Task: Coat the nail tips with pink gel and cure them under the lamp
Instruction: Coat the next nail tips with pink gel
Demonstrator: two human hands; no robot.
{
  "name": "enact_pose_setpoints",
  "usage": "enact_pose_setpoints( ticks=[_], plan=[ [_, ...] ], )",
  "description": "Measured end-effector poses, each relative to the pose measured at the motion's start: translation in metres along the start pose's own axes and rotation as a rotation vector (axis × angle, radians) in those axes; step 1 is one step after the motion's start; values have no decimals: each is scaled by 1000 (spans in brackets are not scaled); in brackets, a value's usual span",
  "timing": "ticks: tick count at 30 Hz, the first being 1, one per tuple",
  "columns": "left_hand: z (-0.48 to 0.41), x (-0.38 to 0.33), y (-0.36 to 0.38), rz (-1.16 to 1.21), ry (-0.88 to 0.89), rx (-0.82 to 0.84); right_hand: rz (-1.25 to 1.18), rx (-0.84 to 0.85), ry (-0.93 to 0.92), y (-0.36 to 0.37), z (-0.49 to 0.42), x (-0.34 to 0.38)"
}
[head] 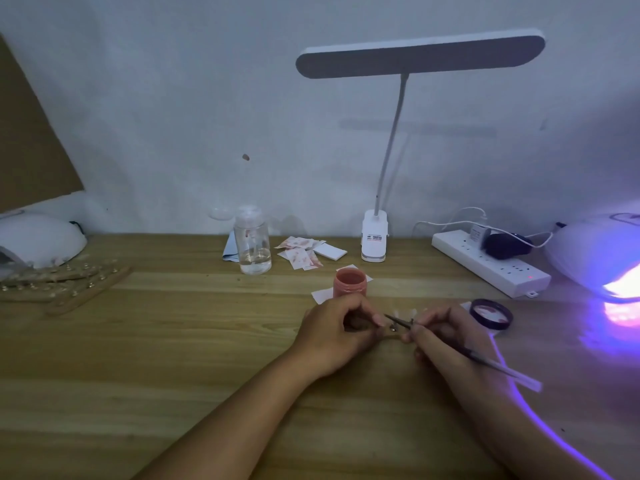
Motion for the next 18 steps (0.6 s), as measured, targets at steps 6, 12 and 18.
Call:
enact_pose_setpoints(
  ticks=[6,12,18],
  plan=[
    [1,-1,0,17,18,6,11,19,4,0,0,3],
    [1,-1,-1,28,22,10,26,-15,42,0,1,6],
    [0,1,0,38,32,18,85,9,59,1,1,8]
  ],
)
Point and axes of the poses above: each hand's wrist, its own z-axis away from the middle knuckle, its own y-axis out of the palm, x = y × z, the point moved 3 cm from there along -z, towards the middle knuckle, and after that the axes turned 7 degrees about -z, right-handed, at the moved point
